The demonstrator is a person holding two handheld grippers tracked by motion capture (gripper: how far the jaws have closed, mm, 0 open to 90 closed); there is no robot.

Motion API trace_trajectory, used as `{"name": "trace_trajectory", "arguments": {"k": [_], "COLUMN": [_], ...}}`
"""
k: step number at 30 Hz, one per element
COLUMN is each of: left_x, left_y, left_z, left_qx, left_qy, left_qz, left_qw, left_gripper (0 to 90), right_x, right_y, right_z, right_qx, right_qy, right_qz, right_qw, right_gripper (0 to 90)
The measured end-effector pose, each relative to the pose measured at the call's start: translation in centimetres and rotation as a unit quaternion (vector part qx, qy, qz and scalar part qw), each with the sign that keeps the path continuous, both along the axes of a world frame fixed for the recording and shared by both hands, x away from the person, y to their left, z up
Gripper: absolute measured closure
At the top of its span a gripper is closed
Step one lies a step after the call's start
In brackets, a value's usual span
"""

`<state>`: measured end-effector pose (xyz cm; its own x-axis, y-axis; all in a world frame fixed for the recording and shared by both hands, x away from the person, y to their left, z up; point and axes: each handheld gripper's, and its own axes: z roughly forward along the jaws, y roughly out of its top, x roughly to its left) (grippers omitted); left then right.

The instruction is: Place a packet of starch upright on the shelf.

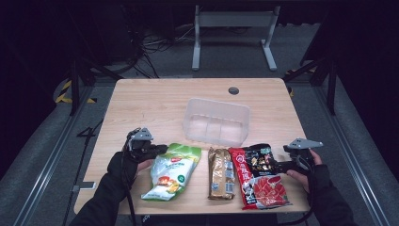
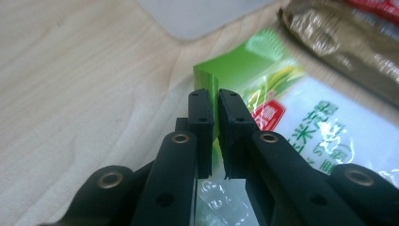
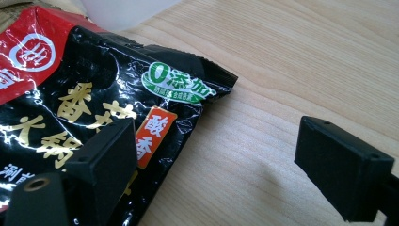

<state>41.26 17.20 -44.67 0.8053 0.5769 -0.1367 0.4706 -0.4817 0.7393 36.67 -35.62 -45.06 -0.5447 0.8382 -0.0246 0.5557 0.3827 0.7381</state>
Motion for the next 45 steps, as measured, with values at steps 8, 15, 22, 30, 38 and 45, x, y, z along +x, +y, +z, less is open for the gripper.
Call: {"name": "trace_trajectory", "arguments": {"k": [8, 15, 22, 30, 38, 45], "left_x": [0.1, -0.4, -1.2, -2.2, -2.7, -3.1], "left_y": [0.3, 0.5, -0.5, -1.9, -3.3, -5.2], "left_z": [-0.8, 0.5, 2.5, 4.6, 5.8, 6.5], "left_qx": [-0.001, -0.014, -0.037, -0.068, -0.085, -0.088], "left_qy": [0.008, -0.025, -0.061, -0.101, -0.127, -0.135], "left_qz": [-0.007, 0.005, 0.006, -0.015, -0.041, -0.092], "left_qw": [0.9999, 0.9996, 0.9974, 0.9924, 0.9874, 0.9826], "left_gripper": [81.3, 88.5, 88.8, 89.1, 89.3, 89.3], "right_x": [0.0, -0.4, -2.1, -3.1, -0.3, 1.2], "right_y": [-0.1, -0.2, 2.3, 11.8, 16.2, 18.4], "right_z": [0.0, 1.2, 4.9, 5.9, 4.6, 4.8], "right_qx": [0.003, 0.008, 0.069, 0.051, 0.066, 0.059], "right_qy": [0.002, -0.013, -0.045, -0.030, 0.000, -0.003], "right_qz": [-0.001, -0.016, 0.025, 0.154, 0.182, 0.207], "right_qw": [1.0000, 0.9997, 0.9963, 0.9863, 0.9811, 0.9766], "right_gripper": [14.0, 16.2, 16.8, 17.7, 22.0, 21.0]}}
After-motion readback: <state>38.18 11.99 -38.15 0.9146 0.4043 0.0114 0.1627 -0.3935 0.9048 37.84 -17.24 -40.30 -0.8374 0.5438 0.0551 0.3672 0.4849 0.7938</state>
